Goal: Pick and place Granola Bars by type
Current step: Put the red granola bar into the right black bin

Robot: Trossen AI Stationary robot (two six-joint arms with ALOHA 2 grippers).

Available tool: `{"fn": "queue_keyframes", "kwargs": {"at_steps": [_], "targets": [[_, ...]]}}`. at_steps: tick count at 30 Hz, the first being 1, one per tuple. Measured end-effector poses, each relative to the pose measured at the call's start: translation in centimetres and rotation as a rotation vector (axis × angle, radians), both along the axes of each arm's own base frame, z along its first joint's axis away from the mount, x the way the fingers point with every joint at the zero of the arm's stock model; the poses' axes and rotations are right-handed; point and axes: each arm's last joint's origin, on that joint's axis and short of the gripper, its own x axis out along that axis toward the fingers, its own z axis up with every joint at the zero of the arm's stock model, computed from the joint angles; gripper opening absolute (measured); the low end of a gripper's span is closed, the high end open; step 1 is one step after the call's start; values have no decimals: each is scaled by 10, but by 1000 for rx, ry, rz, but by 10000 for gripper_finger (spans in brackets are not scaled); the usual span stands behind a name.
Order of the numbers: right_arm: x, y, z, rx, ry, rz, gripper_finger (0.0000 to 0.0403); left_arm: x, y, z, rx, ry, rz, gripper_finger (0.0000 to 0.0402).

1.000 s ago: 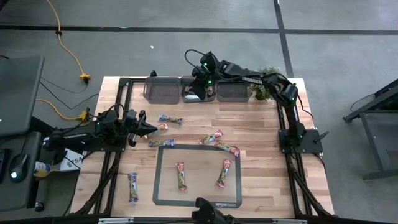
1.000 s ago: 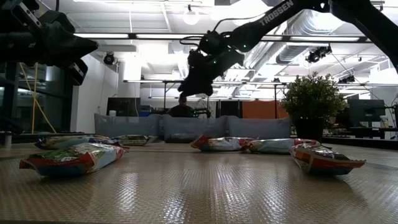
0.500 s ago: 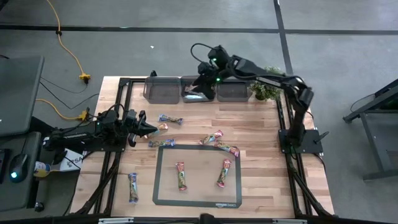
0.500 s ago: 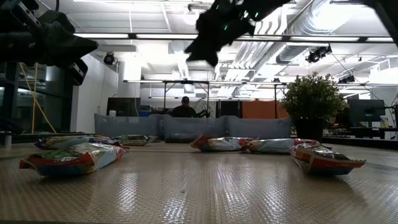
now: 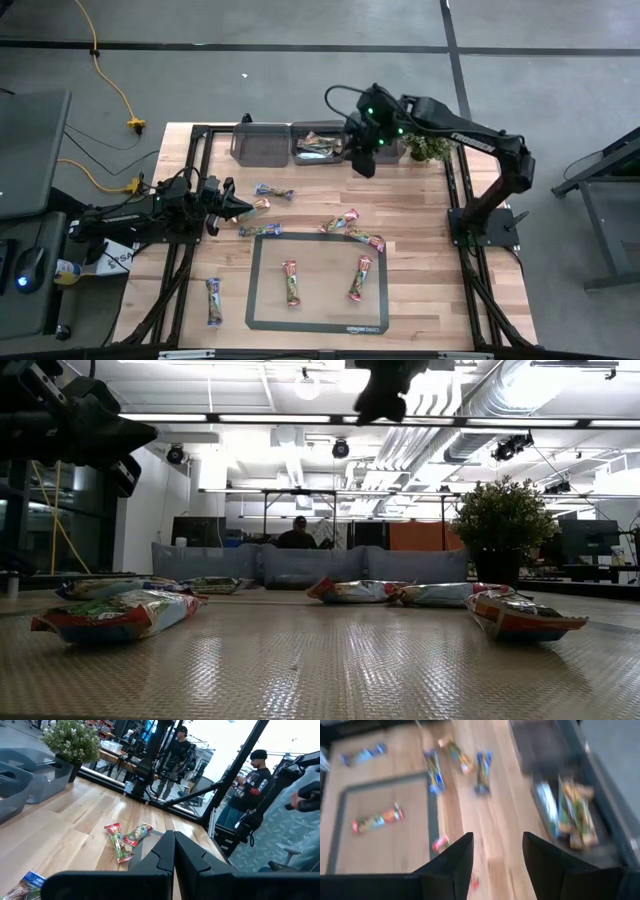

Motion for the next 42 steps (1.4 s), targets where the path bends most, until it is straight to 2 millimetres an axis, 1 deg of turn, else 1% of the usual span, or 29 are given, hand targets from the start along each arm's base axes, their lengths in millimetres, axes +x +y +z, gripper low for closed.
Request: {"fn": "queue_keyframes", "kwargs": {"at_steps": [8,13,15,18,22,26,28,32,37,39,42], "targets": [[-12,35,-12,3,283,-106,154,0,0,0,0,0,2,1],[-14,54,-15,-15,368,-152,154,0,0,0,0,0,2,1],[-12,62,-21,-24,382,-159,154,0,0,0,0,0,1,1],[-10,75,-40,-16,434,-147,154,0,0,0,0,0,1,1],[-9,90,-80,37,518,-137,154,0,0,0,0,0,1,1],[-12,98,-117,111,564,-145,154,0,0,0,0,0,1,1],[-13,99,-132,154,564,-161,154,0,0,0,0,0,1,1],[-17,100,-152,205,571,-177,154,0,0,0,0,0,1,1],[-17,102,-168,283,542,-176,155,0,0,0,0,0,0,1],[-17,103,-172,323,529,-170,164,0,0,0,0,0,-2,1],[-16,105,-177,351,516,-171,192,0,0,0,0,0,-2,1]]}}
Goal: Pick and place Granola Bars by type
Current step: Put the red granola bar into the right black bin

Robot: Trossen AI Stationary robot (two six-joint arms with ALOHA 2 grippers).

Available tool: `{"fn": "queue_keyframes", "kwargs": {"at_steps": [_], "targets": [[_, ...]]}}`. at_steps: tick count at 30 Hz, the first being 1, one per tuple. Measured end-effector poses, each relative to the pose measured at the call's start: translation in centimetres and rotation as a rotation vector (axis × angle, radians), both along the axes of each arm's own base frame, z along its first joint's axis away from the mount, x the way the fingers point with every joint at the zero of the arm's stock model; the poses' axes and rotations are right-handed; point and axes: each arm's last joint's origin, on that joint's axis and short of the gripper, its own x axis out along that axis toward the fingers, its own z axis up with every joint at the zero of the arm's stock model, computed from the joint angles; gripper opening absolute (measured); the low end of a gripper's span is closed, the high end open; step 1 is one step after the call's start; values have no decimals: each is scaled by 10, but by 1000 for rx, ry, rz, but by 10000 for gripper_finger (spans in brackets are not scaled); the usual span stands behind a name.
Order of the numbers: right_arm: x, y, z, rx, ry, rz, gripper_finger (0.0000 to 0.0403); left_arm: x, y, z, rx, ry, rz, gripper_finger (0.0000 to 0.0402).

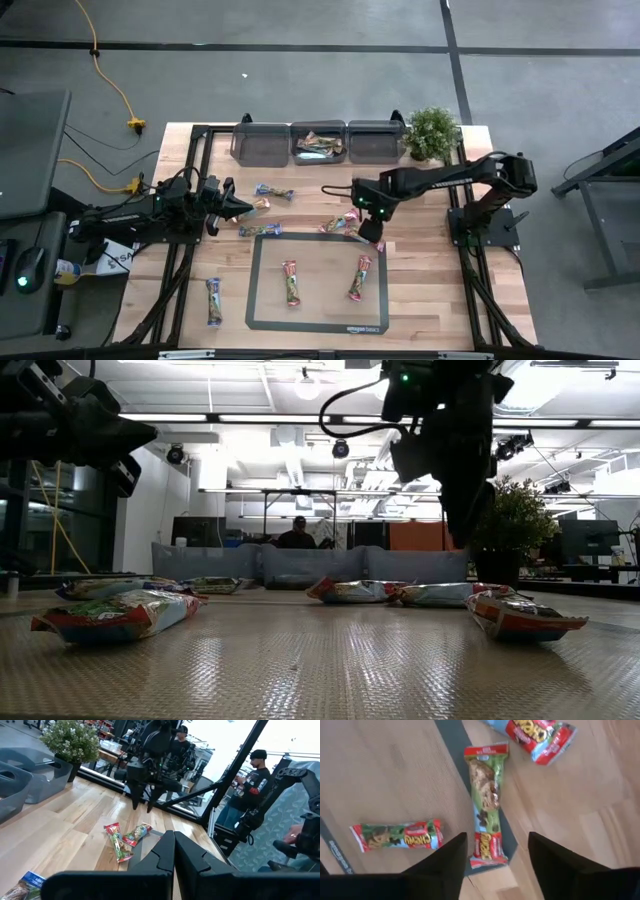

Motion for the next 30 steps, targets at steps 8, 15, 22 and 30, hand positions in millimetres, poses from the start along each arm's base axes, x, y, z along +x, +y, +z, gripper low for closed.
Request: {"fn": "queue_keyframes", "kwargs": {"at_steps": [8,15,22,30], "targets": [[0,14,-5,-46,-7,19,254,0,0,0,0,0,1,1],[1,35,-5,-172,-32,88,256,0,0,0,0,0,1,1],[5,47,-14,-219,-8,53,256,0,0,0,0,0,3,1],[16,49,-37,-175,20,46,256,0,0,0,0,0,4,1]]}}
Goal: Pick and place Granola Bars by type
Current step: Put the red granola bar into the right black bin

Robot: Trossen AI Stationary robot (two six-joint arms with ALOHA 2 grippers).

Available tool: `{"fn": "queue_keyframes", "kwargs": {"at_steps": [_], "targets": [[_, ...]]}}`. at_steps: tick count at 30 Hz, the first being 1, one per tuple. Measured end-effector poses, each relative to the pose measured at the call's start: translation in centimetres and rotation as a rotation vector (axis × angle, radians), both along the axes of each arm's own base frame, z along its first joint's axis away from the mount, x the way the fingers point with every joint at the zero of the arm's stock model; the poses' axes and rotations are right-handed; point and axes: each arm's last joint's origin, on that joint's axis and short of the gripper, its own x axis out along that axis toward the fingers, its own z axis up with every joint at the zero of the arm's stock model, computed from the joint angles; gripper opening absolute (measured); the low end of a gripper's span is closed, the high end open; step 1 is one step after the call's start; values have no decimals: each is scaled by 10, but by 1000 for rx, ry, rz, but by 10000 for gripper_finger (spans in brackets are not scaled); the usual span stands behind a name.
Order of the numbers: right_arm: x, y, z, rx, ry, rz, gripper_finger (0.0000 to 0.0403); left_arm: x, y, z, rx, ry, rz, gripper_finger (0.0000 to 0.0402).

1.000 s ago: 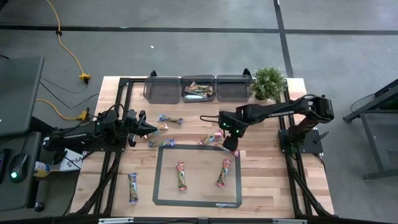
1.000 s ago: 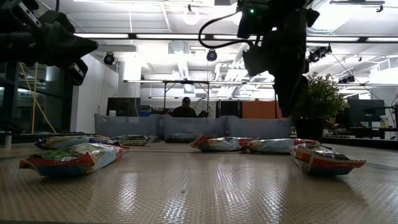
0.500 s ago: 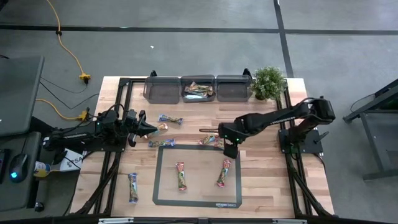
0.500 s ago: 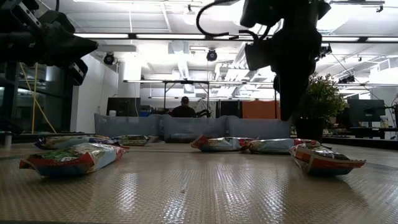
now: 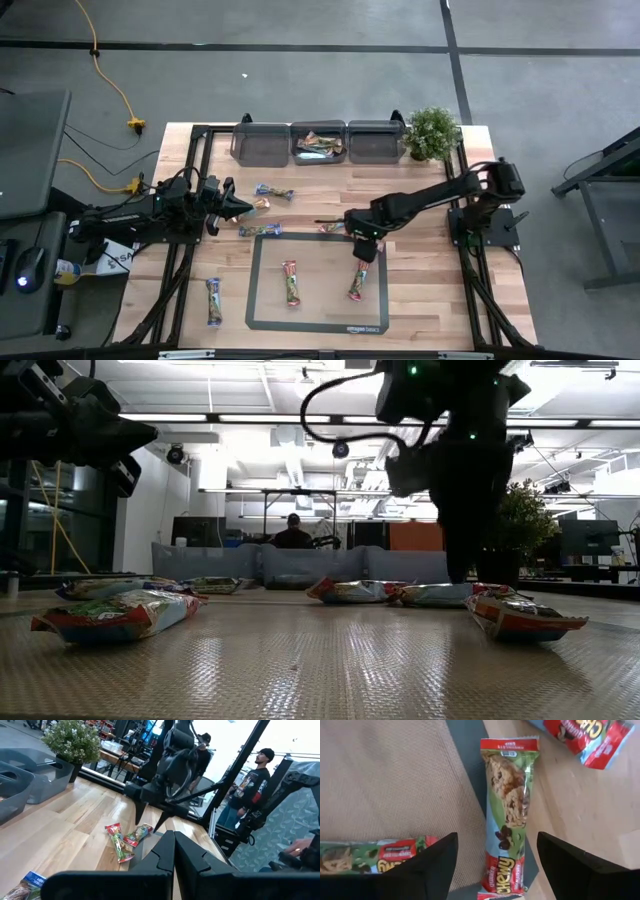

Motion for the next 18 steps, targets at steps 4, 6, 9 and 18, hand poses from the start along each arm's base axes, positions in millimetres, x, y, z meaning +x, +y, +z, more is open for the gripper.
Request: {"fn": "queue_keyframes", "kwargs": {"at_steps": [4,6,9,18], "targets": [[3,-2,-7,10,10,-28,256,0,0,0,0,0,0,1],[6,-3,-10,12,4,-37,256,0,0,0,0,0,0,1],[9,-6,-15,28,1,-60,256,0,0,0,0,-1,0,1],[11,-17,-18,34,7,-95,256,0,0,0,0,0,0,1]]}}
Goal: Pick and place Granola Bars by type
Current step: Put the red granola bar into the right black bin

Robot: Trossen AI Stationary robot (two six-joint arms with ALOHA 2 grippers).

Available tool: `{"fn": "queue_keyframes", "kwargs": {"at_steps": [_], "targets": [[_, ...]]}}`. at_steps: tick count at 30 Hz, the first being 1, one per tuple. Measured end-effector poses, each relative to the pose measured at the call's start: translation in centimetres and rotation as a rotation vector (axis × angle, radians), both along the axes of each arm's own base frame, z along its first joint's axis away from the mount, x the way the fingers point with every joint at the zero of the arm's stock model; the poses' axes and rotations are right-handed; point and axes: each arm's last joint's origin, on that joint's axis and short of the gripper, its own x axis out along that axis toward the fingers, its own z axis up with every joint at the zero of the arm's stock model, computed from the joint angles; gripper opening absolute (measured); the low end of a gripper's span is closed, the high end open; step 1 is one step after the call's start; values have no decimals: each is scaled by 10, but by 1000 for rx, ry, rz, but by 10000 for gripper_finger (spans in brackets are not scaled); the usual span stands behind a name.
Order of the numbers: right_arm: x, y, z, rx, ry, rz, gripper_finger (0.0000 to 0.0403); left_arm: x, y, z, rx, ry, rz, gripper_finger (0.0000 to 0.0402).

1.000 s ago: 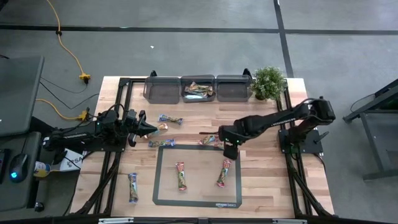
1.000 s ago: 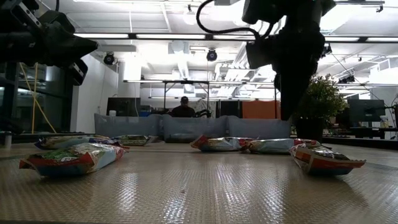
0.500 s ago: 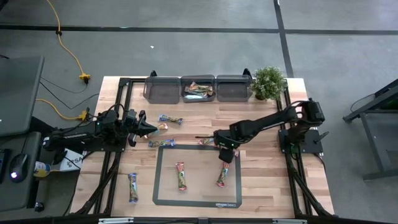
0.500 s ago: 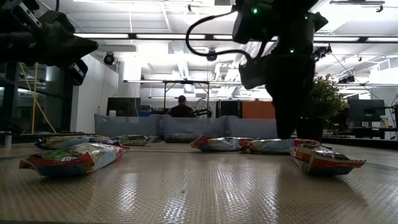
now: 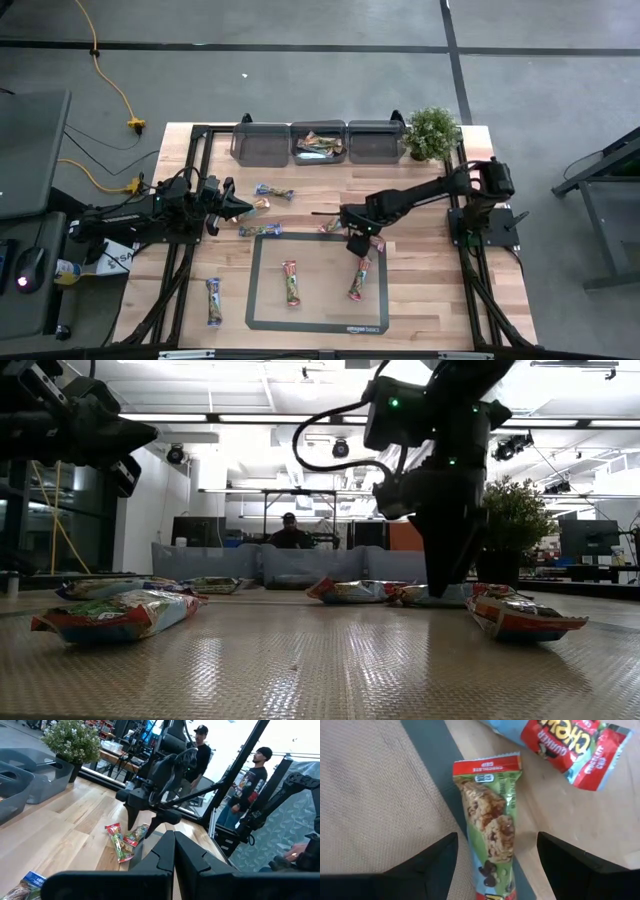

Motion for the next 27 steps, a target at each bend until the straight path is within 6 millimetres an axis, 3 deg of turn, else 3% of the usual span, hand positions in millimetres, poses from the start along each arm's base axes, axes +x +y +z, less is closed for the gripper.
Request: {"fn": "queue_keyframes", "kwargs": {"at_steps": [14,27], "targets": [[-1,-4,-13,49,-2,-1,252,0,0,0,0,0,-3,1],[-3,12,-15,-31,1,63,176,0,0,0,0,0,-3,1]]}}
